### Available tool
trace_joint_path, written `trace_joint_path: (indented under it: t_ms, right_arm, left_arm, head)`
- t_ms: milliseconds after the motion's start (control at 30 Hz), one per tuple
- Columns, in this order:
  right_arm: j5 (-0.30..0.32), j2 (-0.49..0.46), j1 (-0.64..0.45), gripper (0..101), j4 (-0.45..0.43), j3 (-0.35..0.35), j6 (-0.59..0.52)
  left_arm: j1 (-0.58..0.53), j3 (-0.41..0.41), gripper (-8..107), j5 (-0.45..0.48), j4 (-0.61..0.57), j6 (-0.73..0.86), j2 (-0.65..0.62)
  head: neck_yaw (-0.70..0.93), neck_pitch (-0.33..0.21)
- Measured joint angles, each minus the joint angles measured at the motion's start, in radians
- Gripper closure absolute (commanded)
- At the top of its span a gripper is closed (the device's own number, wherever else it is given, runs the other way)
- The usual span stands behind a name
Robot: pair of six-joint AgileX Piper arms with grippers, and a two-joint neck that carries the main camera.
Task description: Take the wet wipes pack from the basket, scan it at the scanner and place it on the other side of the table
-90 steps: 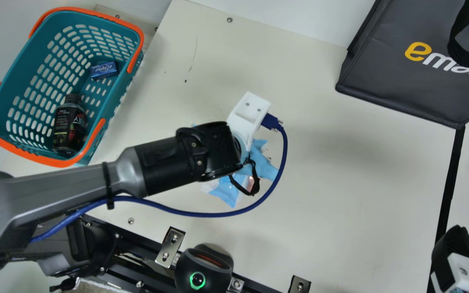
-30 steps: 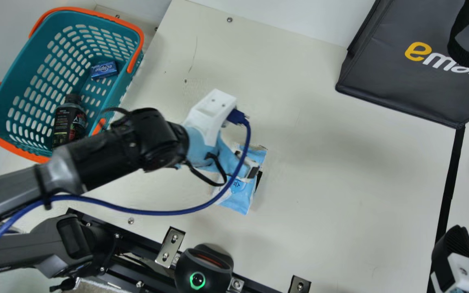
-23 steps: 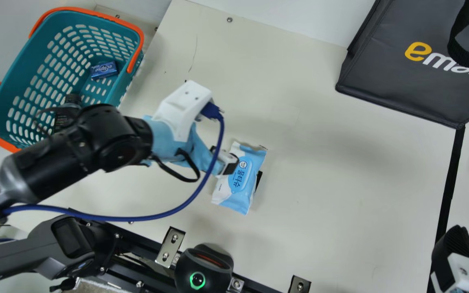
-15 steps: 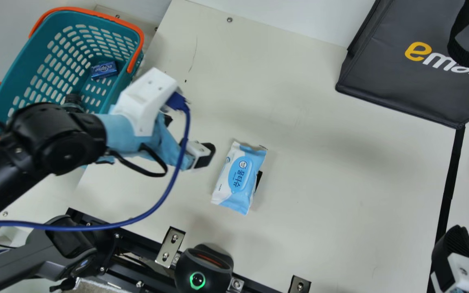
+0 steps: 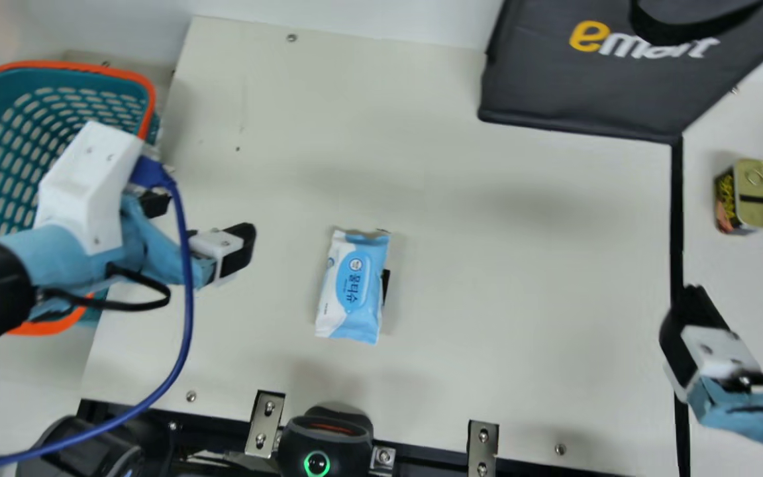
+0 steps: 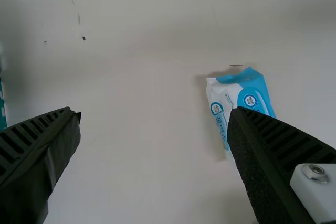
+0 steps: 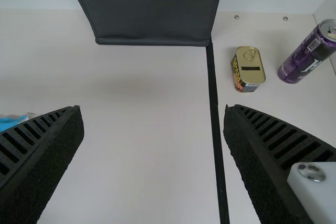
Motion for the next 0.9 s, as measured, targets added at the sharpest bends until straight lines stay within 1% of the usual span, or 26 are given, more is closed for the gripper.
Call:
trace_joint_path:
  t_ms: [133,467,667,900]
  right_arm:
    - [0.000,0.000,0.000,6,0.000,0.000,0.000]
    - [0.000,0.000,0.000,6,0.000,0.000,0.000]
    - [0.000,0.000,0.000,6,0.000,0.000,0.000]
    - [0.000,0.000,0.000,6,0.000,0.000,0.000]
  left_arm:
    - [0.000,0.000,9,0.000,0.000,0.000,0.000]
    - [-0.010,-0.007,9,0.000,0.006,-0.005,0.008]
    - [-0.078,-0.031,9,-0.019,0.040,-0.076,0.051]
    - [-0.210,-0.081,9,-0.038,0.125,-0.239,0.132]
  head:
    - [-0.067,0.000]
    - [-0.067,0.000]
    - [-0.066,0.000]
    - [-0.066,0.000]
